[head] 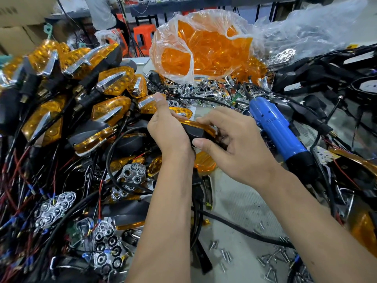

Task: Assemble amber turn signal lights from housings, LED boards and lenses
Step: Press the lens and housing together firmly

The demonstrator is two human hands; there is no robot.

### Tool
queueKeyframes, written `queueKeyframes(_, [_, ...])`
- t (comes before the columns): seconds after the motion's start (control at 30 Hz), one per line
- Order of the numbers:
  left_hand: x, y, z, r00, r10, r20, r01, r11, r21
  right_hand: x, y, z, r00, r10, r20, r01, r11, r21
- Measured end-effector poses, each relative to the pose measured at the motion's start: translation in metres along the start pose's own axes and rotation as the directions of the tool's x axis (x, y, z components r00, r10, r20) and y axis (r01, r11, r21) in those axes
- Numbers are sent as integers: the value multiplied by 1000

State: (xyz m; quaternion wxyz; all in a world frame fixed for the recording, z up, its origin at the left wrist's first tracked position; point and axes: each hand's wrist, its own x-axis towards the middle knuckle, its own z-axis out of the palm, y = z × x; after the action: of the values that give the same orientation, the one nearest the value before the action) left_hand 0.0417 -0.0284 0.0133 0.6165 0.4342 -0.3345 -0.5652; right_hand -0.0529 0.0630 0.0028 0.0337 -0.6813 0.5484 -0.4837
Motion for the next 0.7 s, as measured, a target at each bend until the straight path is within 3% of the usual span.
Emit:
queueKeyframes(0.23, [-2, 4, 2, 997, -75, -27, 76, 996, 41, 2, -3, -3, 1000, -8, 20, 9, 1000, -27])
queueKeyframes(0.37, [-8, -4, 12, 995, -17, -99, 35, 983, 181, 3, -2, -3, 989, 124, 75, -101, 960, -260])
queueKeyframes(0.43, [-14, -9, 18, 997, -66, -46, 76, 967, 244, 5, -4, 5, 987, 159, 19, -140, 916, -375])
queueKeyframes(0.5, [-24, -12, 23, 989, -137, 52, 121, 964, 237, 9, -7, 8, 966, 221, -137, -259, 868, -423])
queueKeyframes(0.57, [-29, -17, 25, 986, -72, 149, 30, 963, 269, 12, -7, 3, 915, 291, -280, -390, 813, -431])
queueKeyframes(0.63, [-30, -20, 25, 964, 27, 265, -108, 949, 296, 15, -4, -7, 868, 386, -312, -485, 795, -364])
queueKeyframes(0.7, [-28, -21, 25, 919, 69, 387, -149, 972, 181, 18, 1, -17, 776, 584, -240, -623, 769, -144])
